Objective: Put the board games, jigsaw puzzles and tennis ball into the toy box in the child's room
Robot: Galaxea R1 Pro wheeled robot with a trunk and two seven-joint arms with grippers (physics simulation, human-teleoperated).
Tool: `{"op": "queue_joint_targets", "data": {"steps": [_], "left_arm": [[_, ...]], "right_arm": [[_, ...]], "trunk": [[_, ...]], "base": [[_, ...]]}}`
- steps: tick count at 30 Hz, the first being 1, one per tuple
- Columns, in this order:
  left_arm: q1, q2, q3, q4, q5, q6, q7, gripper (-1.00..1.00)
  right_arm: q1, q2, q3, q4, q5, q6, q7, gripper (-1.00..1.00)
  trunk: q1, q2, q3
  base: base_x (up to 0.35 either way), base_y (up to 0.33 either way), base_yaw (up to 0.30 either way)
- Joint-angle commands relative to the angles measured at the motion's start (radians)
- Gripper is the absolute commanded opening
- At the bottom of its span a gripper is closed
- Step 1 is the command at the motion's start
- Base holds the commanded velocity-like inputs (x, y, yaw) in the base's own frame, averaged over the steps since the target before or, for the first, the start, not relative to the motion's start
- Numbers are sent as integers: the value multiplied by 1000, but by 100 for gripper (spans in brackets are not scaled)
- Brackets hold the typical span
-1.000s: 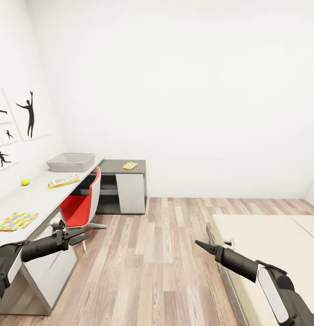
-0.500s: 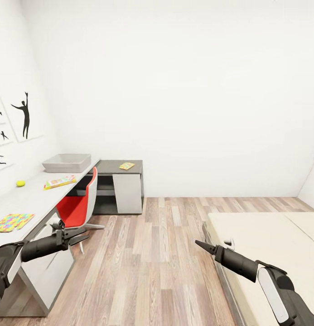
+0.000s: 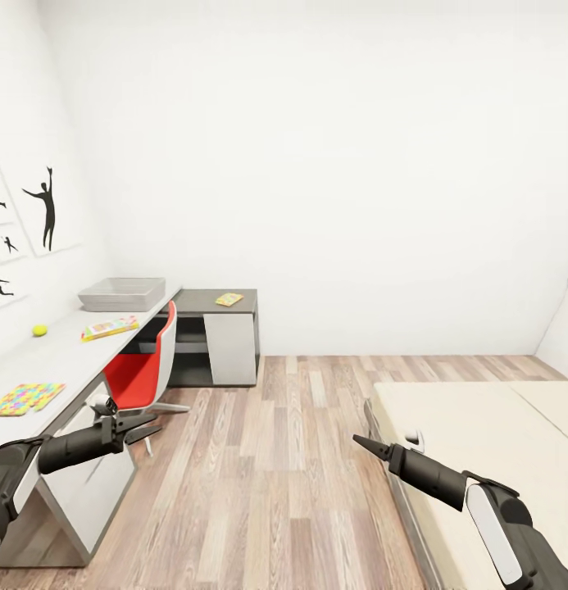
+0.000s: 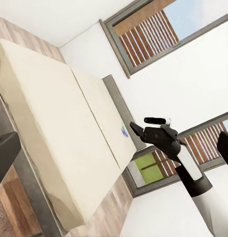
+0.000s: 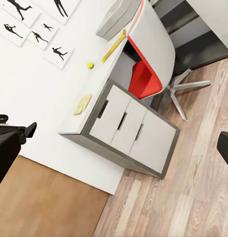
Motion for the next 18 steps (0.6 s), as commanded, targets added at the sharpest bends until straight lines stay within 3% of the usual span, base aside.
{"op": "queue_joint_targets", "data": {"steps": [1,18], "left_arm": [[-1,0,0,0,0,11,-4,100],[-1,0,0,0,0,12,-4,100]], "right_arm": [[-1,0,-1,0,-3,5,1,100],[-1,0,0,0,0,2,-1,100]], "trunk": [[0,-2,-2],[0,-2,-2]], "base": [[-16,0,0],[-47,0,0]]}}
